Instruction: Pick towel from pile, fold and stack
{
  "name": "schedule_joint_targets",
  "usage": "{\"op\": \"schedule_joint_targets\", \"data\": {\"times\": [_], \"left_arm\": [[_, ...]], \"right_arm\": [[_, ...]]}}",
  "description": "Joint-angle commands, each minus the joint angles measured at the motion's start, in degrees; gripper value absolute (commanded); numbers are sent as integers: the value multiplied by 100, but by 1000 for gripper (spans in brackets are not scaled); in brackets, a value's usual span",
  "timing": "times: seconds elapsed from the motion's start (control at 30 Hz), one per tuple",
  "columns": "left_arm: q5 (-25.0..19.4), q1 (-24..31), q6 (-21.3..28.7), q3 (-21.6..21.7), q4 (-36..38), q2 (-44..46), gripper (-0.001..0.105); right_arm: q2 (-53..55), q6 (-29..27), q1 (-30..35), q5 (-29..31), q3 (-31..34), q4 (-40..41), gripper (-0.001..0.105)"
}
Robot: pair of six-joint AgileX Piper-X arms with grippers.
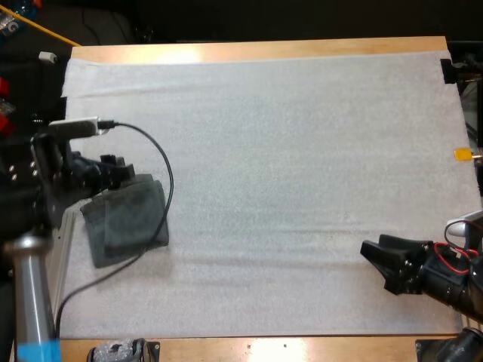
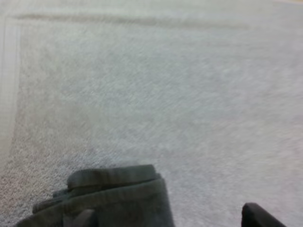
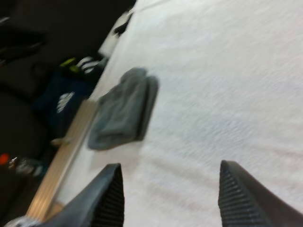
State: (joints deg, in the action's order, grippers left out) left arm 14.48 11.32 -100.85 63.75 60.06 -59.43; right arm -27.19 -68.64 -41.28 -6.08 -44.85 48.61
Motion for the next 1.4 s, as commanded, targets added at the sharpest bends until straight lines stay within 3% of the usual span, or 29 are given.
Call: {"op": "schedule_joint_targets", "data": {"times": [0.0, 0.37, 0.57, 0.87, 1.13, 1.37], "left_arm": [[141, -14, -42, 35, 93, 211, 59], [252, -898, -62, 35, 357, 1251, 59], [252, -1394, -13, 35, 603, 1404, 59], [239, -1583, 233, 35, 840, 1423, 59], [29, -1583, 351, 35, 907, 1423, 59], [30, -1583, 716, 35, 907, 1423, 59]], "right_arm": [[-114, -218, -24, 136, -16, -56, 45], [-1325, -1261, -24, 157, -16, -648, 45], [-1786, -1383, 85, 1047, -16, -1046, 45], [-1917, -1392, 1669, 1006, -34, -984, 45], [-1820, -1836, 3399, 312, -50, -541, 45], [-1487, -2465, 4134, 342, -49, -70, 44]]}}
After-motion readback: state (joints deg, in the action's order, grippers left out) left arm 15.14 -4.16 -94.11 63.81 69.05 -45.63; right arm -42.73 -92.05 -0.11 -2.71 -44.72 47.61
